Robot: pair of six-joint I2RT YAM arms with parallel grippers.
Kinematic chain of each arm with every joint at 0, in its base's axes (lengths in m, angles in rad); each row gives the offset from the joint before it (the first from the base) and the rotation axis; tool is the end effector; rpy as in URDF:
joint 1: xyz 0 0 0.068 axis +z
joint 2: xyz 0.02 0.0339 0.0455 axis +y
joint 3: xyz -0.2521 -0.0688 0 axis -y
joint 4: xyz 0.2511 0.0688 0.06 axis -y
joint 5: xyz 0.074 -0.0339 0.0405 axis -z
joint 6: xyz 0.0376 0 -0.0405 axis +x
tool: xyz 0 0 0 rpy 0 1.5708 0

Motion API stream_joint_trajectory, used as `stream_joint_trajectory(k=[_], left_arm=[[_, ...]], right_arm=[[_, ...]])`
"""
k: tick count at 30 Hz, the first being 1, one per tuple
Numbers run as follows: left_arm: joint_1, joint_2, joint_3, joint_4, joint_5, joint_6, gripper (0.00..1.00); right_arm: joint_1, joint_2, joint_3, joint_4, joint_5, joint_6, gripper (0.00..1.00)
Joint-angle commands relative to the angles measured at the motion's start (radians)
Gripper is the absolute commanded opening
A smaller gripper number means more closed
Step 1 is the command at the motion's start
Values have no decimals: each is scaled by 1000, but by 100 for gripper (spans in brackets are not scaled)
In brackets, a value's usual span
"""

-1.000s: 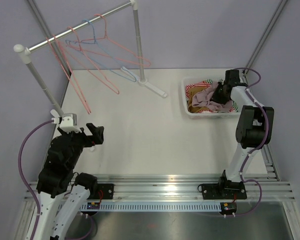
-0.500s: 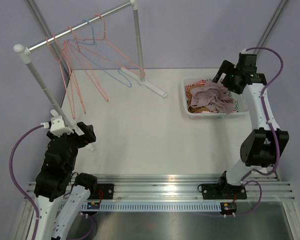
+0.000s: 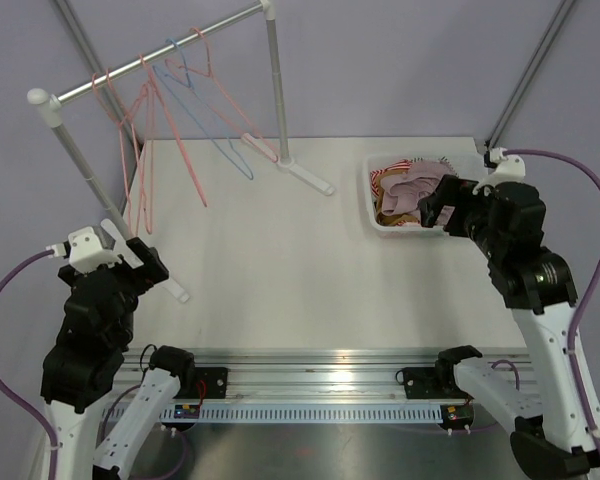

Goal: Remove the tank top from the hanger

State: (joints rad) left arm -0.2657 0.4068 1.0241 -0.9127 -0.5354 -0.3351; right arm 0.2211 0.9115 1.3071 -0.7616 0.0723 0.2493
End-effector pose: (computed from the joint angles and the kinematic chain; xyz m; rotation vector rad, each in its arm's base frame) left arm 0.0632 0.0027 0.3766 -0.4252 1.7743 0.0764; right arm 0.1745 0.0364 0.4250 0.0757 1.9420 0.2430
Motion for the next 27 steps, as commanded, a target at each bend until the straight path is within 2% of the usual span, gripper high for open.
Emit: stream_joint_trajectory(k=[1, 6, 11, 13, 18, 22, 27], left_arm=[[3, 29, 86, -63, 3, 39, 99], [3, 14, 113, -101, 34, 67, 99], [3, -65, 82, -81, 109, 84, 99], [3, -105, 59, -71, 118, 90, 99], [3, -201, -16, -20, 181, 105, 99], [3, -210, -36, -11, 166, 99, 99], [3, -209, -48, 11, 169, 97, 99]], right_arm=[[11, -120, -71, -7, -36, -13, 99], [11, -259, -124, -77, -31, -39, 100], [15, -352, -192, -39, 26, -71, 100], [17, -350, -204, -50, 81, -73, 100], [17, -330, -265, -56, 101, -35, 99], [17, -315, -310, -53, 161, -21, 99], [17, -349, -338, -12, 164, -30, 100]])
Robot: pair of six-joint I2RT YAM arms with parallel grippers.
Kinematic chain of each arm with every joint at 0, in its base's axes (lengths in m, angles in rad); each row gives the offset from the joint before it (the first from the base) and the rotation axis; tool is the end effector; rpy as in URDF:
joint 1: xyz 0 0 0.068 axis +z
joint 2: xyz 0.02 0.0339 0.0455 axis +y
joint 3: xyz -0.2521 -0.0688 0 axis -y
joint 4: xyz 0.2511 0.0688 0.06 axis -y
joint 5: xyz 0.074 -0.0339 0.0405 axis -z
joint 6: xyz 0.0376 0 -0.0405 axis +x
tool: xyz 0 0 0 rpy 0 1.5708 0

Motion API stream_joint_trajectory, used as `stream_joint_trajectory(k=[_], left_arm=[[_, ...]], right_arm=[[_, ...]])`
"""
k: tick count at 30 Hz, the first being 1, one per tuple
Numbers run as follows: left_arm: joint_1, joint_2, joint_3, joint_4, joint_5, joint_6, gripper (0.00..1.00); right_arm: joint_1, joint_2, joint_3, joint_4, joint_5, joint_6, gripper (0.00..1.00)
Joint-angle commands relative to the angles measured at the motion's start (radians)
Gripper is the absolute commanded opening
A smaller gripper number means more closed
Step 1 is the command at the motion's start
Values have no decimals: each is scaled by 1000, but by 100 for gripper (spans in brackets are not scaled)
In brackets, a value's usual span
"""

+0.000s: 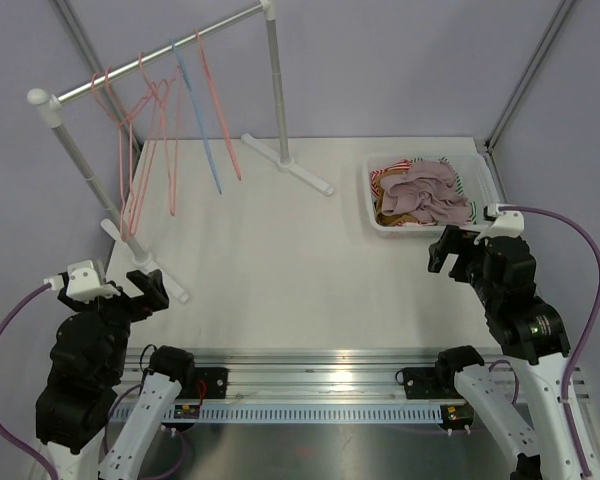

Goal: Remove the tank top from the hanger

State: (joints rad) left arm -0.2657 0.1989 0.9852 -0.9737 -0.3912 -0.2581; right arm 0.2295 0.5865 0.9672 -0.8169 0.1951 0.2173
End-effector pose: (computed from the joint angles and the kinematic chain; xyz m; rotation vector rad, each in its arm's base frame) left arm 0.0179 0.0100 0.3632 -0.2759 1.7221 -0.0397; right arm 0.1198 0.0205 0.3552 0.1122 1.9962 0.0913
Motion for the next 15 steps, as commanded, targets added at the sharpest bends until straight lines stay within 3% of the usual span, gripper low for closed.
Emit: stream_joint_trajectory(k=[1, 15], left_arm=[[3, -1, -11, 73, 25, 20, 99], [3, -4, -31, 113, 38, 20, 99]], right_arm=[[10, -22, 1, 45, 40, 2, 99], [8, -2, 18, 30, -28, -1, 100]])
